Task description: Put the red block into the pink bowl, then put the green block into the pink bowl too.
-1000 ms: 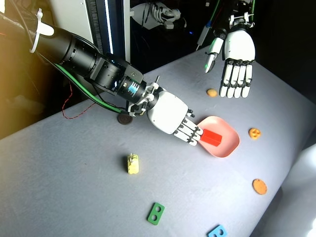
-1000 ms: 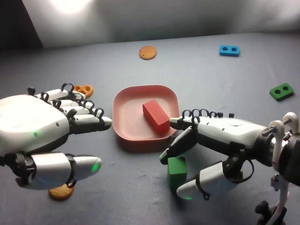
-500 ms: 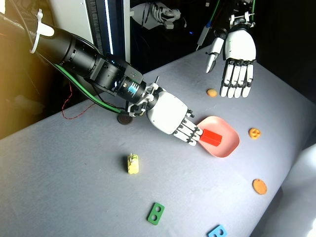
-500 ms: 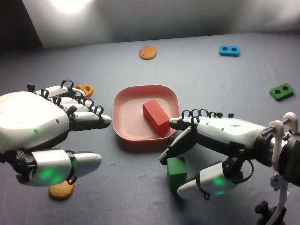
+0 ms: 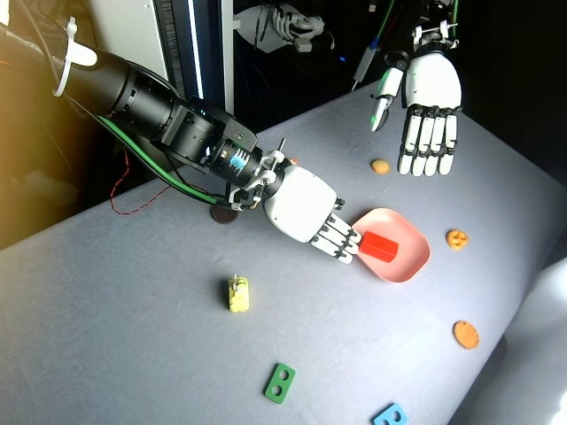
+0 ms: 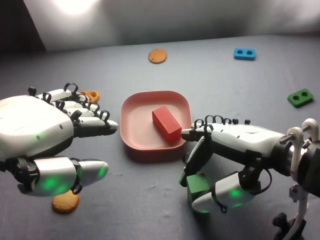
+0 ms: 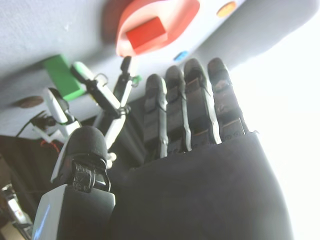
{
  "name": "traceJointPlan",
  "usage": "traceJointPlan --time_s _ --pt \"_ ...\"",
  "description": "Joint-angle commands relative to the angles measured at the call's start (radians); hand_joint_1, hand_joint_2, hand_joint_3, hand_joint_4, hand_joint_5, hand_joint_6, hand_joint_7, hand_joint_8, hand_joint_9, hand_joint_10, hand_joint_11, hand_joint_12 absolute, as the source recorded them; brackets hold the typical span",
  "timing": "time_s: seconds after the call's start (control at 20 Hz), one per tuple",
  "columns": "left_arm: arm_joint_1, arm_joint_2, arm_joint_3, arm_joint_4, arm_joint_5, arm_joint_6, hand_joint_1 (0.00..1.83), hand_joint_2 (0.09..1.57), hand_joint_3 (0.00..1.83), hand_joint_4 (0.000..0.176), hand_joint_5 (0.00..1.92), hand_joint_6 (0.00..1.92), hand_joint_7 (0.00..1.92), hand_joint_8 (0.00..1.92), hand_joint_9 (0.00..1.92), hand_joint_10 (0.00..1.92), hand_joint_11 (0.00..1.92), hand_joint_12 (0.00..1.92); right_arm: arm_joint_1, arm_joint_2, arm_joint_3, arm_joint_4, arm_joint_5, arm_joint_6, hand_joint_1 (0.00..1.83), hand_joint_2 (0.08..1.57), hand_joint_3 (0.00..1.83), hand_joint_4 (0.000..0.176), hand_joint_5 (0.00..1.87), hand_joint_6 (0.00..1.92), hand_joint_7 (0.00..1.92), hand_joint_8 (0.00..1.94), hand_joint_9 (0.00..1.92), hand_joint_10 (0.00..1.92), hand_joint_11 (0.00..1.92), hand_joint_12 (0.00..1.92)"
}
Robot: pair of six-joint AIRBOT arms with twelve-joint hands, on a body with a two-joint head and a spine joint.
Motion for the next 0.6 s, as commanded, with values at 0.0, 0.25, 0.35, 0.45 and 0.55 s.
traceJointPlan --time_s 0.0,0.25,0.35,0.45,0.55 --pt "-0.012 0.002 -0.001 0.000 -0.107 0.001 0.00 1.40 0.00 0.000 0.35 0.00 0.29 0.00 0.24 0.00 0.00 0.35 0.006 0.004 -0.001 -0.028 0.065 0.006 1.12 0.96 0.00 0.176 1.42 0.20 0.20 0.00 0.03 0.00 0.00 0.00" --pt "-0.024 -0.002 -0.001 -0.001 -0.096 0.004 0.00 1.40 0.00 0.000 0.32 0.00 0.26 0.00 0.20 0.00 0.00 0.21 0.046 0.004 0.007 -0.032 0.047 0.006 1.12 0.96 0.00 0.176 1.43 0.18 0.21 0.00 0.02 0.00 0.00 0.00" --pt "-0.040 -0.004 -0.002 -0.001 -0.078 0.010 0.02 1.40 0.00 0.000 0.37 0.00 0.31 0.00 0.23 0.00 0.00 0.28 0.084 0.004 0.017 -0.032 0.039 0.006 1.12 0.96 0.00 0.176 1.43 0.19 0.21 0.00 0.02 0.00 0.00 0.00" --pt "-0.050 -0.004 -0.001 -0.001 -0.070 0.014 0.00 1.40 0.00 0.000 0.35 0.00 0.29 0.00 0.23 0.00 0.00 0.30 0.120 0.003 0.024 -0.034 0.027 0.005 1.12 0.96 0.00 0.176 1.43 0.18 0.23 0.01 0.03 0.01 0.00 0.00" --pt "-0.057 -0.006 -0.001 -0.001 -0.068 0.015 0.00 1.40 0.00 0.000 0.34 0.00 0.27 0.00 0.20 0.00 0.00 0.26 0.155 0.002 0.027 -0.052 0.020 0.003 1.12 0.96 0.00 0.176 1.43 0.18 0.23 0.01 0.03 0.00 0.00 0.00"
